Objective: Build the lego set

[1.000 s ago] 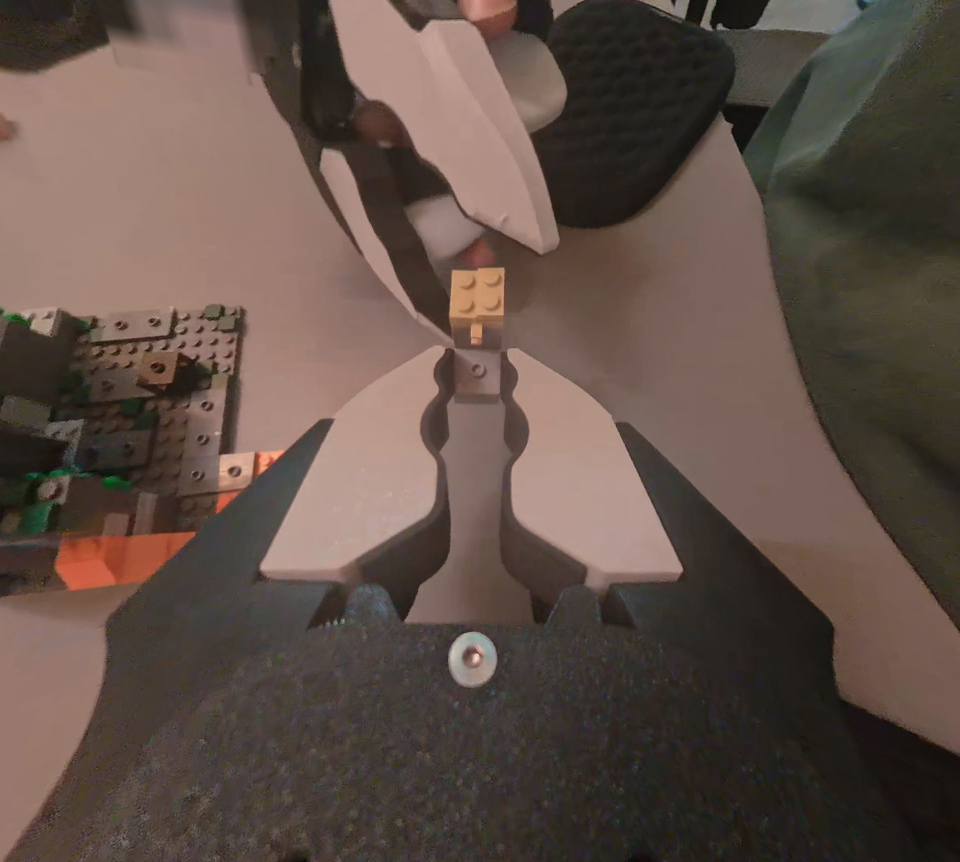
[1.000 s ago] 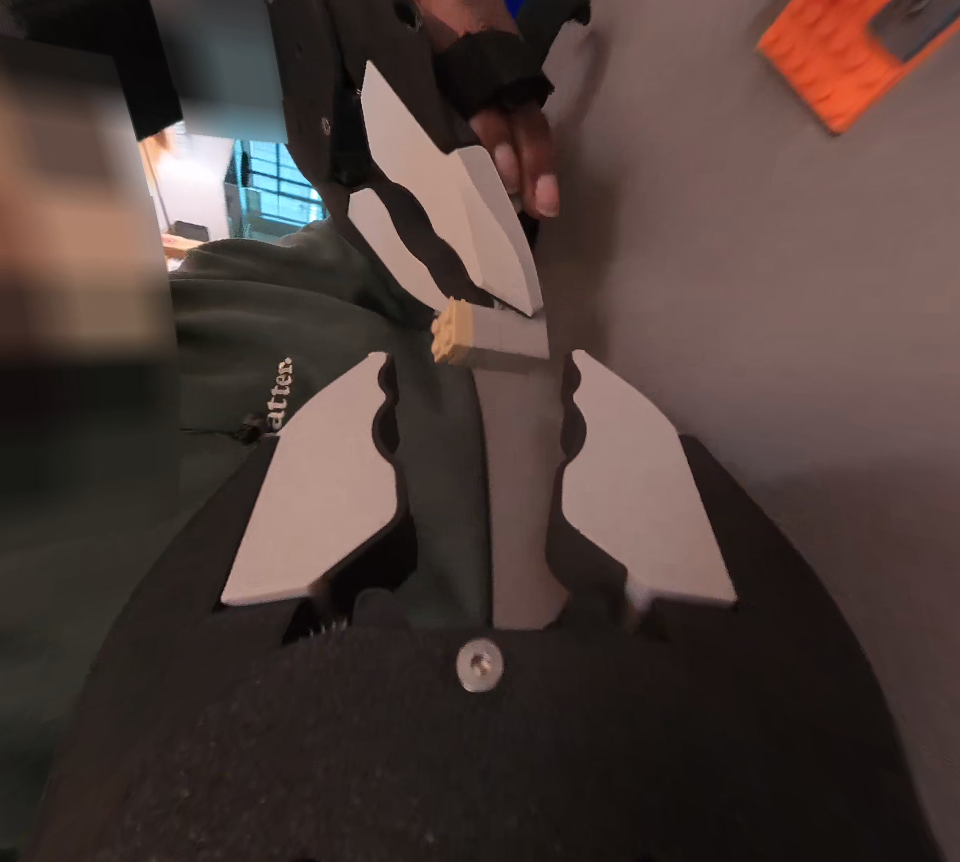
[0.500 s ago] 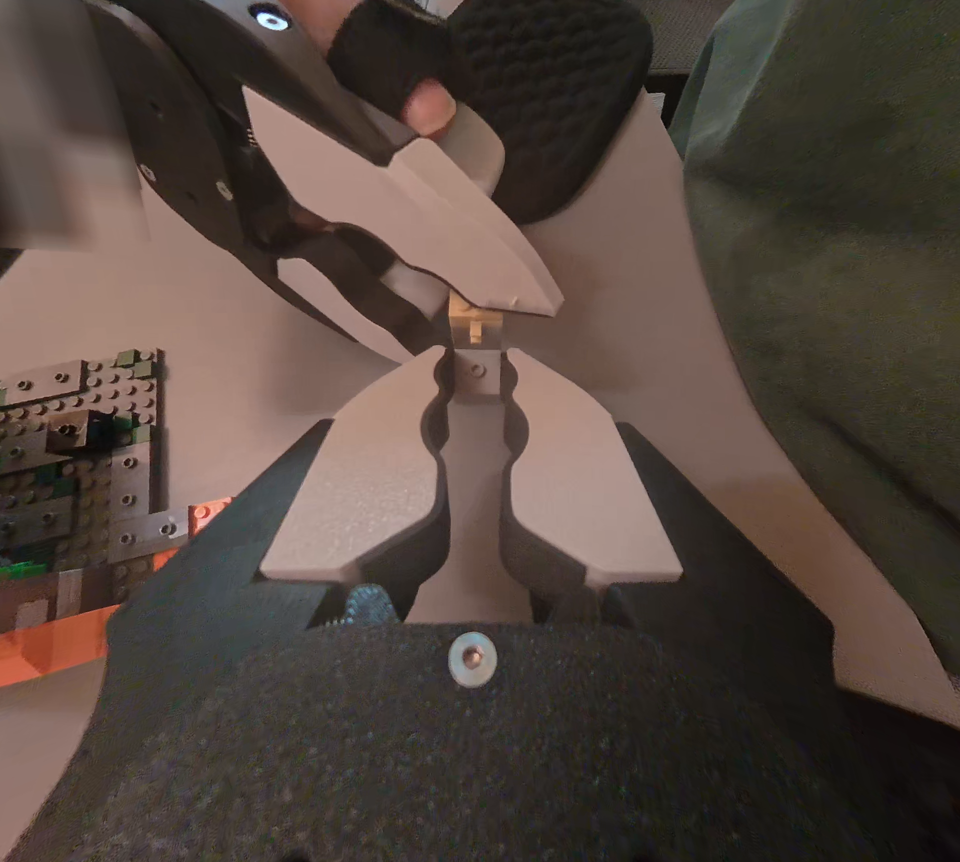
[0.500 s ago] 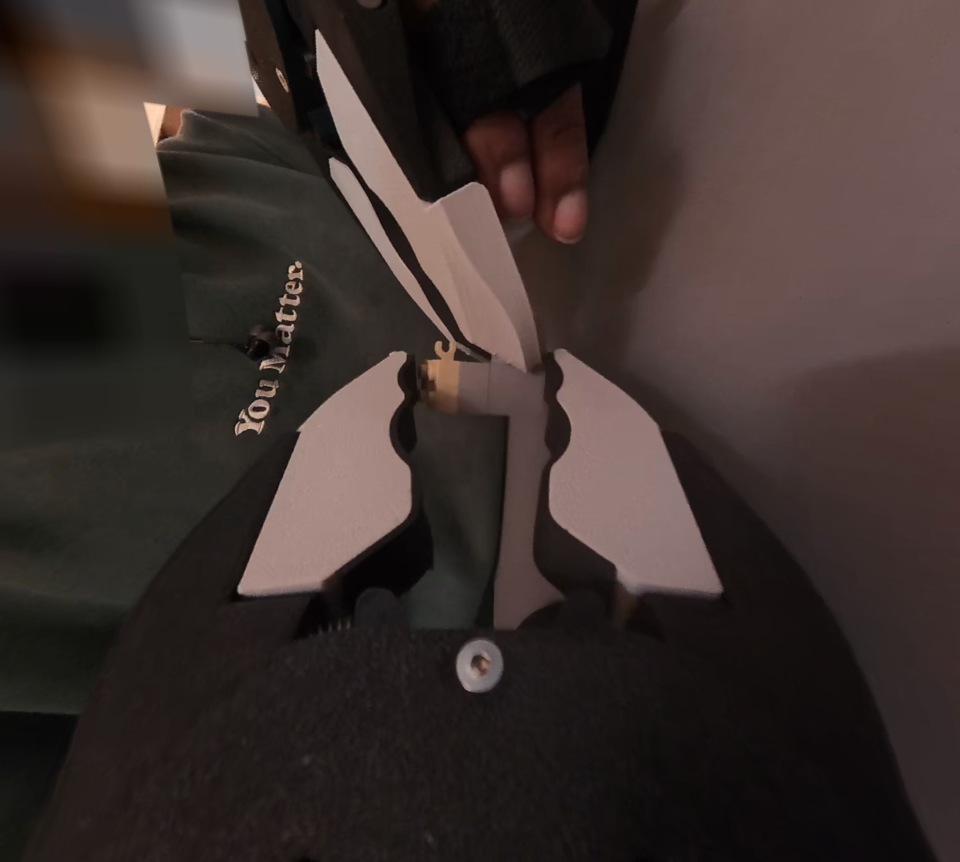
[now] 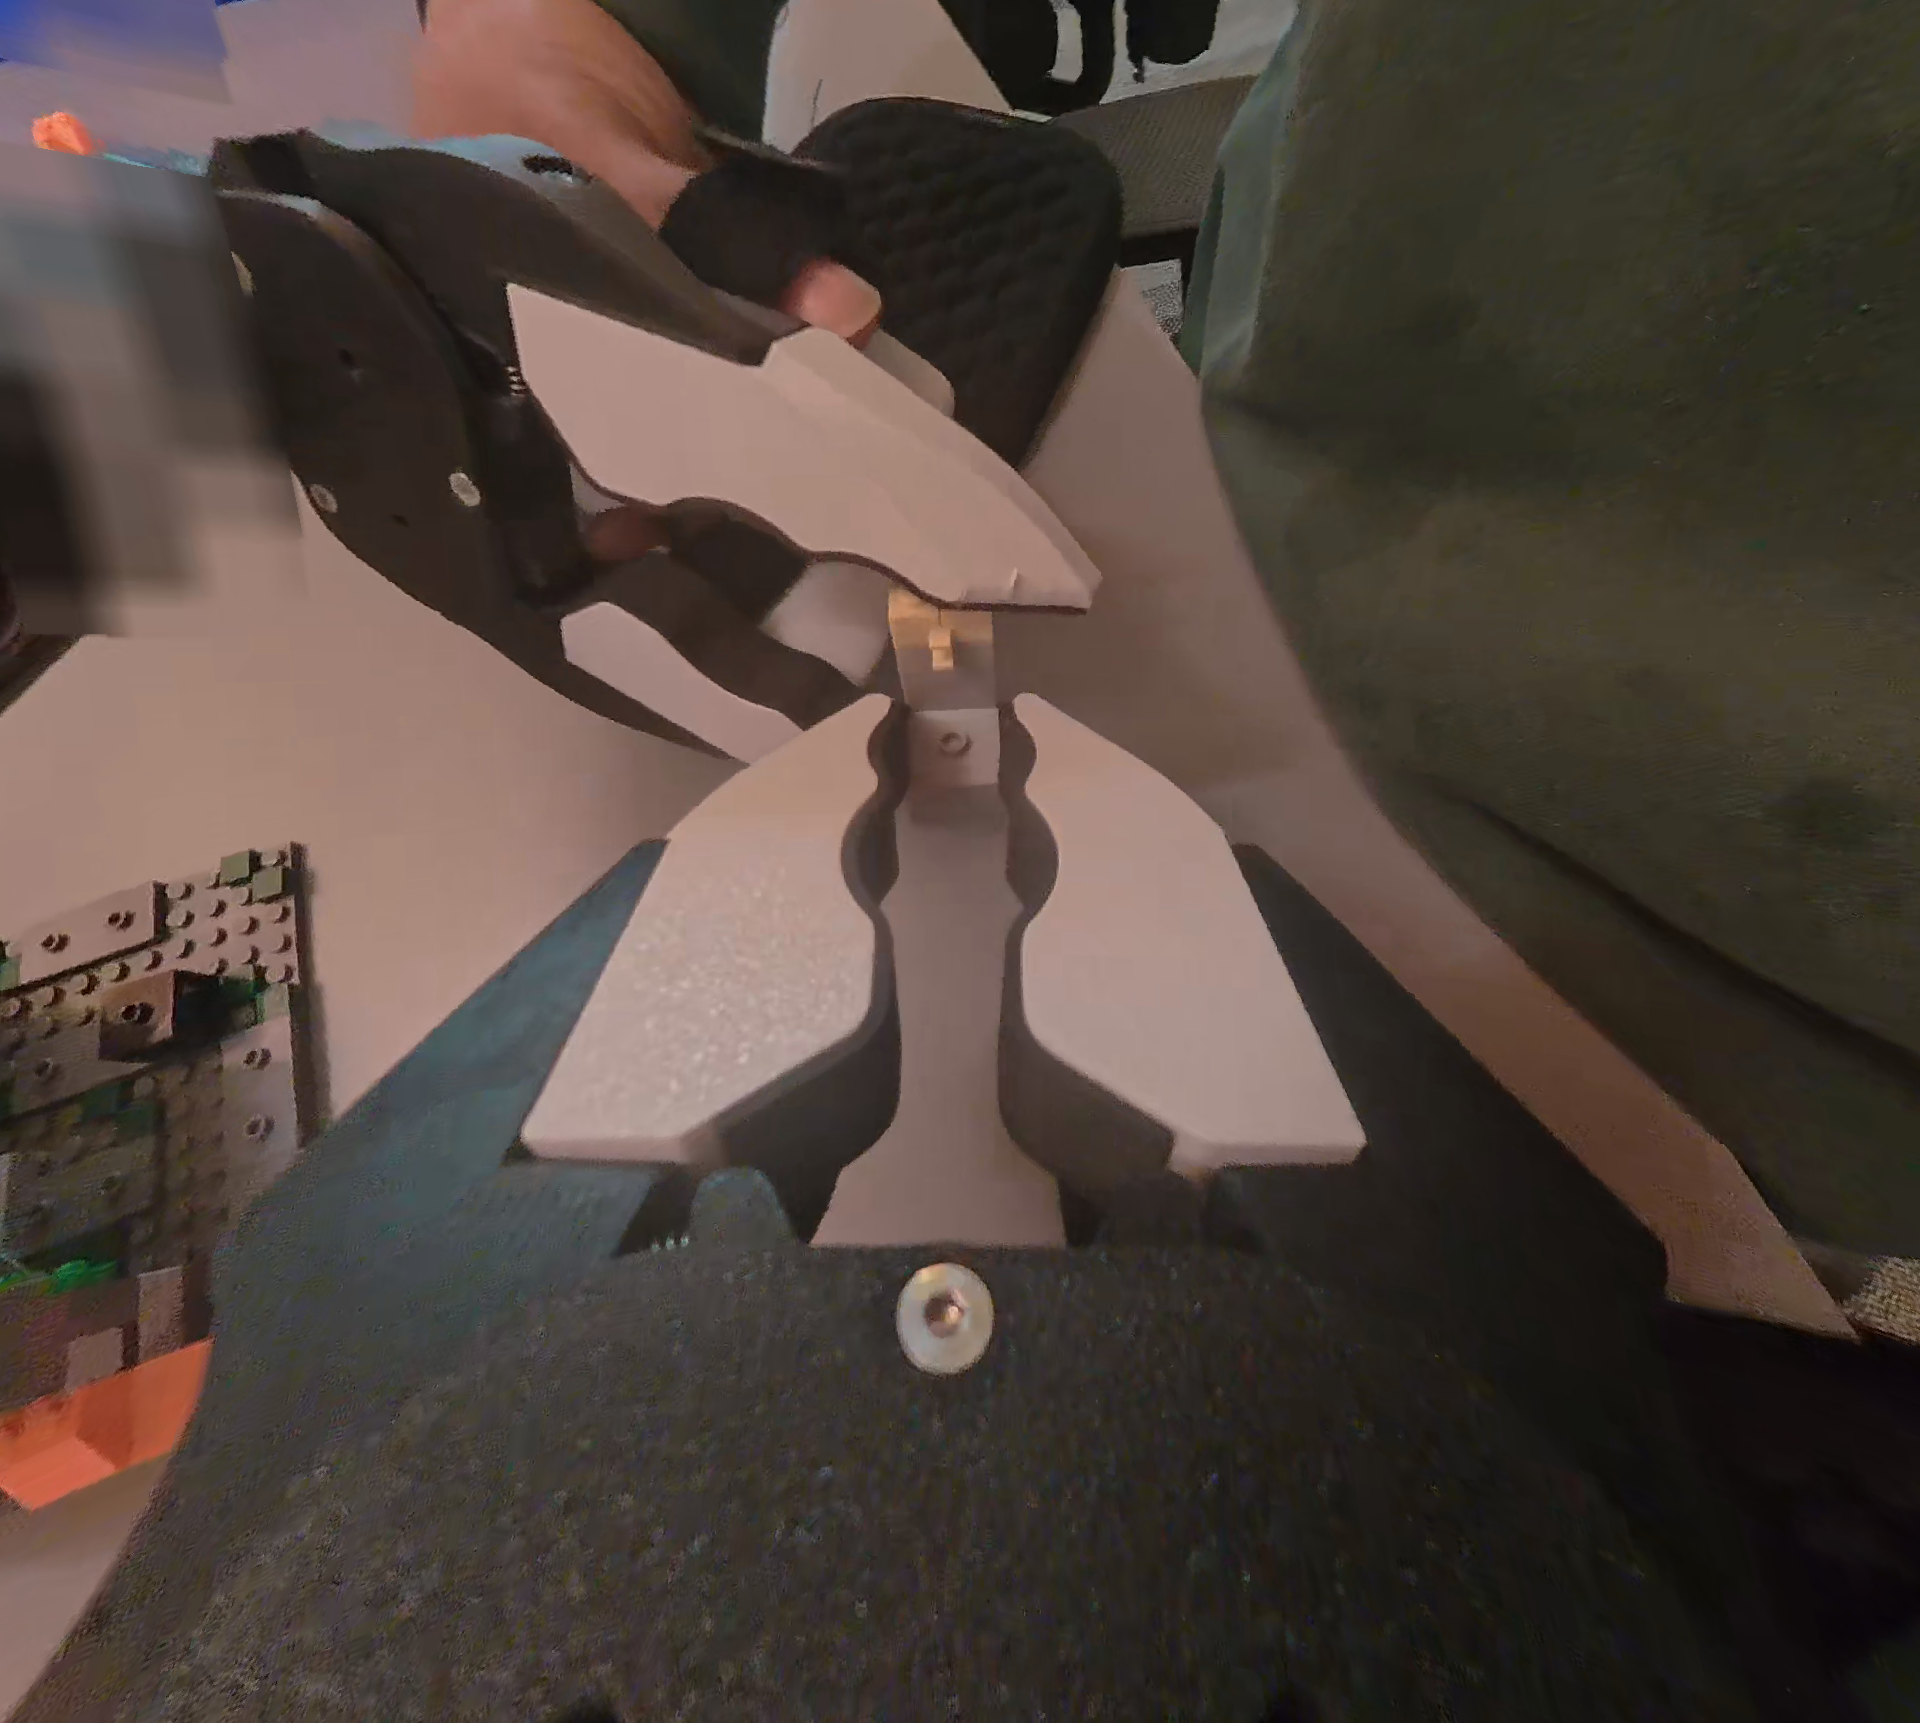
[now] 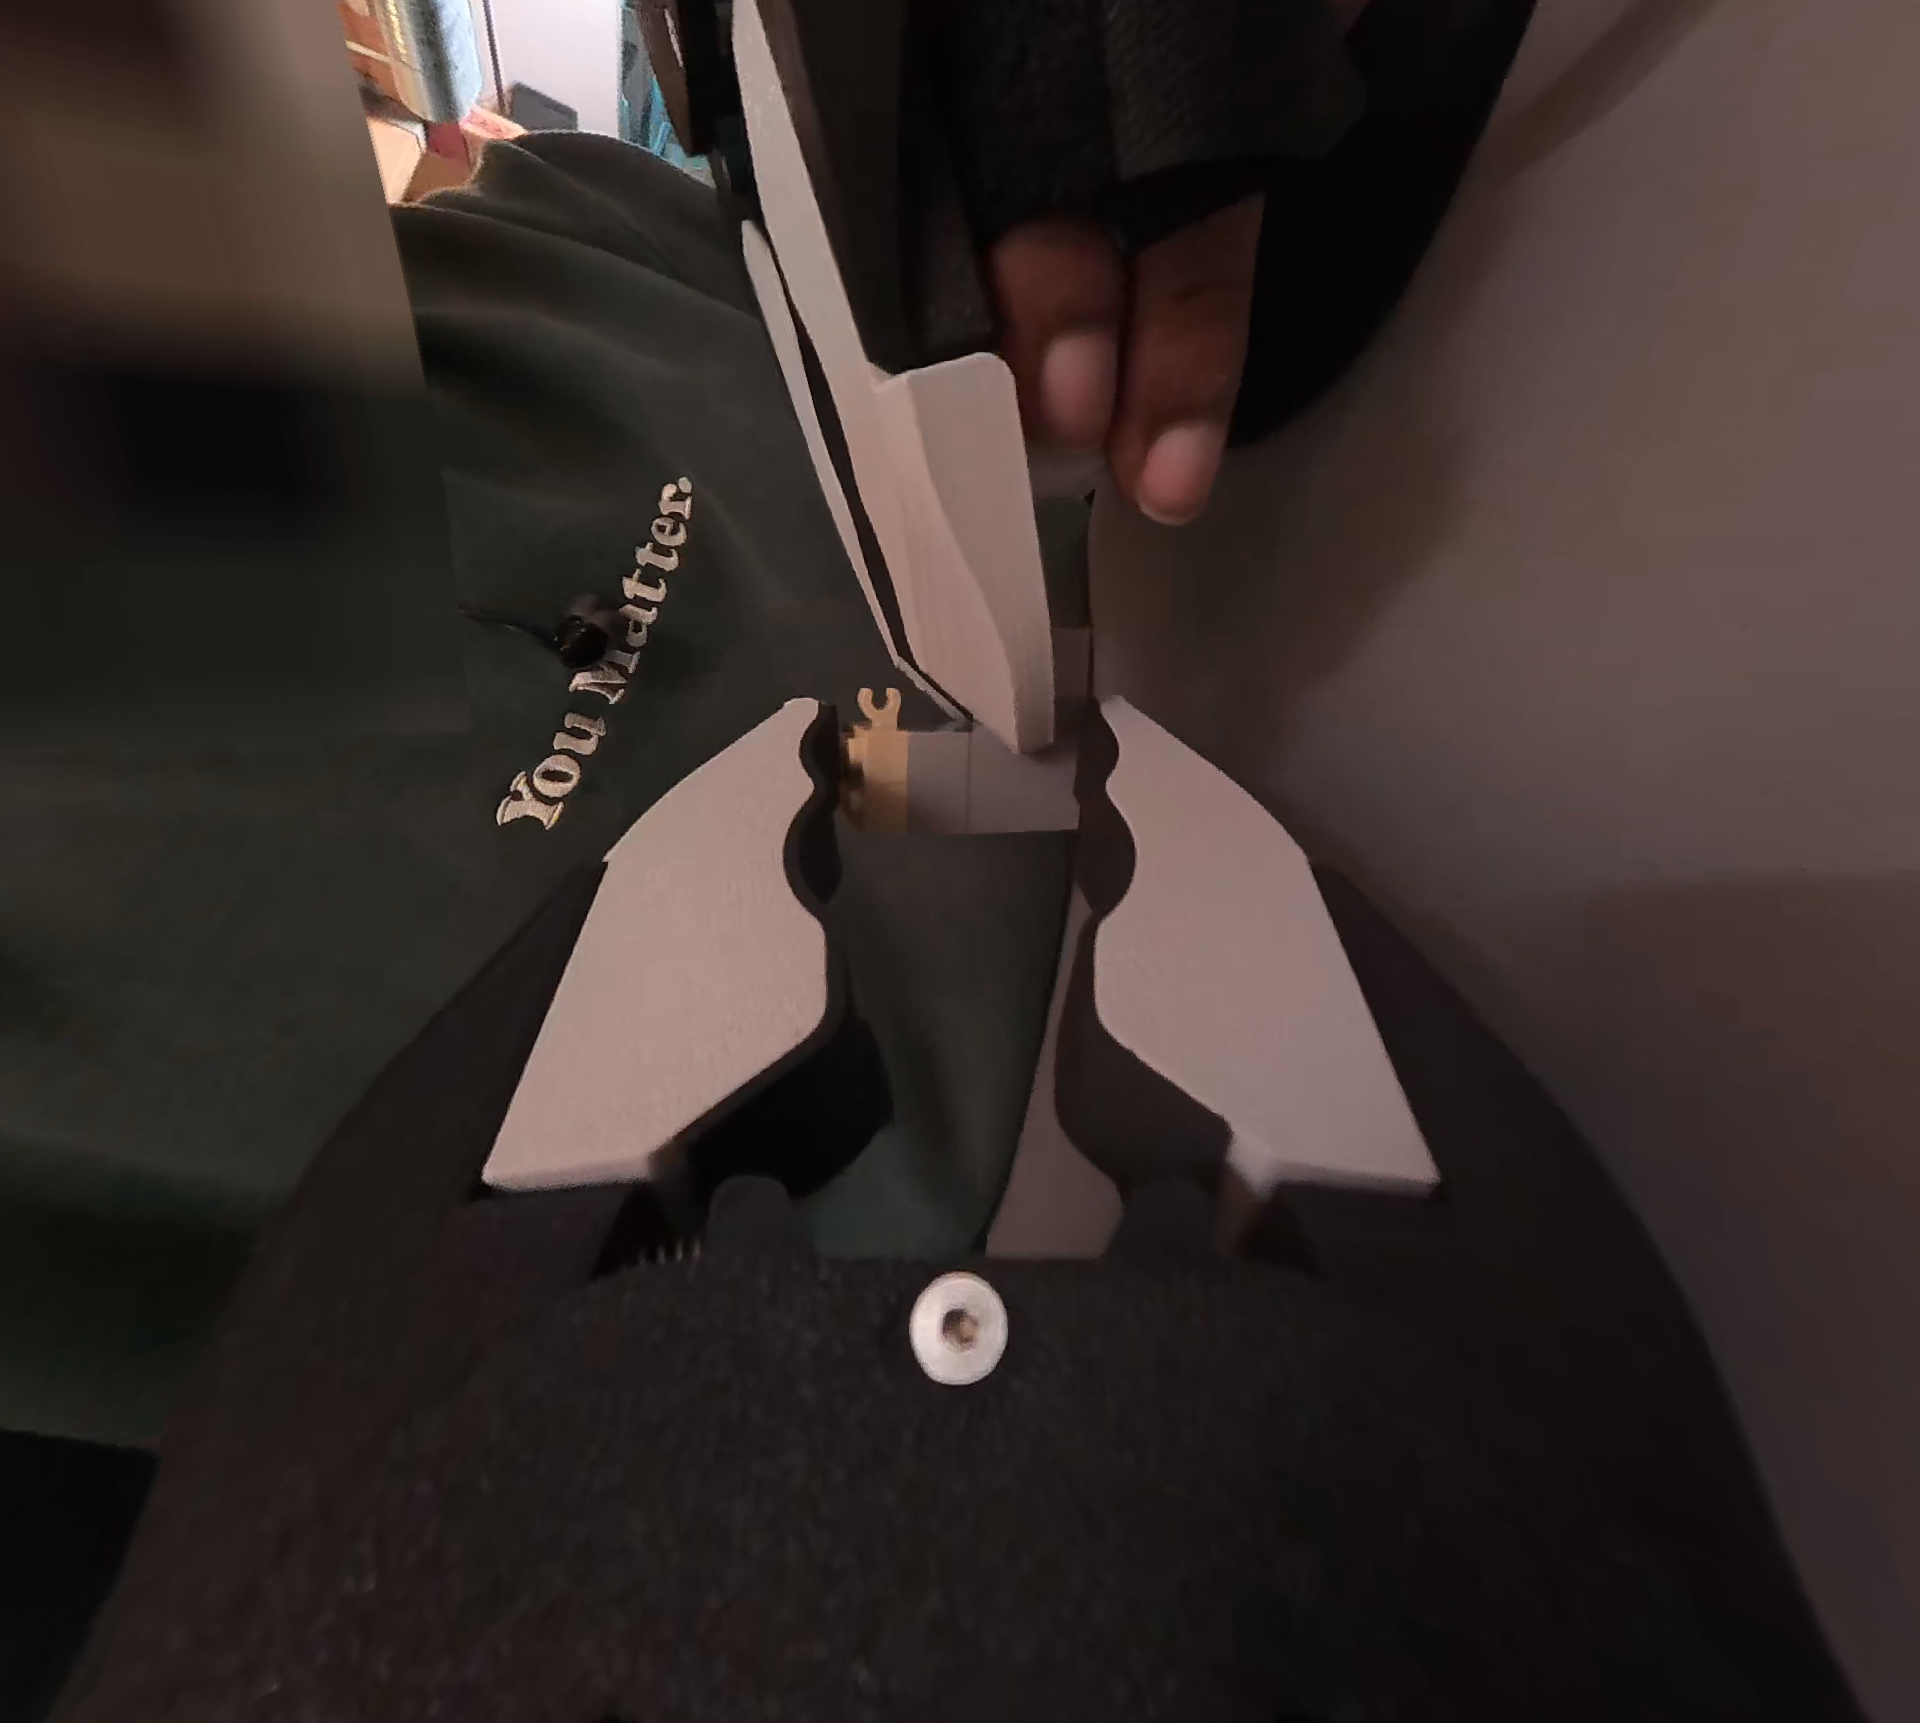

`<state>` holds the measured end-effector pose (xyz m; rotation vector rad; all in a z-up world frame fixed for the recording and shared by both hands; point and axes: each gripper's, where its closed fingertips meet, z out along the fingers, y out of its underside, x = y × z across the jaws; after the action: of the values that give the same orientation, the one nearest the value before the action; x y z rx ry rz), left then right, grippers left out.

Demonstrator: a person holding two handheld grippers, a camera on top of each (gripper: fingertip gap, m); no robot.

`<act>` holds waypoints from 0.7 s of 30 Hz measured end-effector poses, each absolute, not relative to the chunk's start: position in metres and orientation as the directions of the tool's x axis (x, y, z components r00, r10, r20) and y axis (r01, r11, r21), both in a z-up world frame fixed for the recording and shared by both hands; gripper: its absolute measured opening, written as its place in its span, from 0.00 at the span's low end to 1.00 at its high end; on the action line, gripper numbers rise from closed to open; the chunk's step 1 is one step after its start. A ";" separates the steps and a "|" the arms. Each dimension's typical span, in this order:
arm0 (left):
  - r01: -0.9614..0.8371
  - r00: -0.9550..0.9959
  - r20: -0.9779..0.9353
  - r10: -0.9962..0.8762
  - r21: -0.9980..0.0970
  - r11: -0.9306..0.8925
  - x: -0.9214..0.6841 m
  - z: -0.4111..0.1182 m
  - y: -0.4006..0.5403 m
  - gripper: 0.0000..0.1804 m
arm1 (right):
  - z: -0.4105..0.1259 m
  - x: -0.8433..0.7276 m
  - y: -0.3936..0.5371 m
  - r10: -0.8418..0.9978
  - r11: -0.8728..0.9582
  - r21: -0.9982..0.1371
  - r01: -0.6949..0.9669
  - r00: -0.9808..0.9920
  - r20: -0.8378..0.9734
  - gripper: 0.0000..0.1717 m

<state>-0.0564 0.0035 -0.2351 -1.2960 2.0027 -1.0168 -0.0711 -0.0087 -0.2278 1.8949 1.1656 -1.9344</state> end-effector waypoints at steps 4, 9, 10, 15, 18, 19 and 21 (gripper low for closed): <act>-0.482 -0.431 -0.062 -0.900 -0.828 0.288 -0.057 -0.230 -0.006 0.09 | -0.223 -0.073 -0.017 0.379 -0.670 -0.414 0.616 -0.195 -0.904 0.26; -0.486 -0.429 -0.093 -0.899 -0.815 0.316 -0.057 -0.231 -0.007 0.09 | -0.224 -0.073 -0.021 0.410 -0.668 -0.444 0.597 -0.202 -0.889 0.26; -0.472 -0.420 -0.100 -0.902 -0.825 0.311 -0.056 -0.228 -0.006 0.09 | -0.224 -0.073 -0.019 0.416 -0.673 -0.451 0.586 -0.205 -0.886 0.26; -0.466 -0.391 -0.144 -0.909 -0.820 0.331 -0.048 -0.231 -0.003 0.12 | -0.216 -0.077 -0.012 0.443 -0.675 -0.491 0.551 -0.229 -0.867 0.26; -0.465 -0.385 -0.114 -0.916 -0.833 0.299 -0.048 -0.230 -0.002 0.10 | -0.215 -0.077 -0.011 0.443 -0.679 -0.490 0.547 -0.226 -0.867 0.26; -0.464 -0.385 -0.103 -0.917 -0.837 0.289 -0.047 -0.231 -0.001 0.10 | -0.216 -0.076 -0.010 0.449 -0.678 -0.492 0.546 -0.223 -0.865 0.26; -0.453 -0.392 -0.102 -0.914 -0.844 0.288 -0.045 -0.230 -0.003 0.10 | -0.216 -0.075 -0.011 0.460 -0.665 -0.501 0.554 -0.225 -0.859 0.26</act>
<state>-0.0453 -0.0029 -0.2304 -1.2190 1.9677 -1.0063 -0.0748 -0.0115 -0.2162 1.9100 1.2541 -2.0525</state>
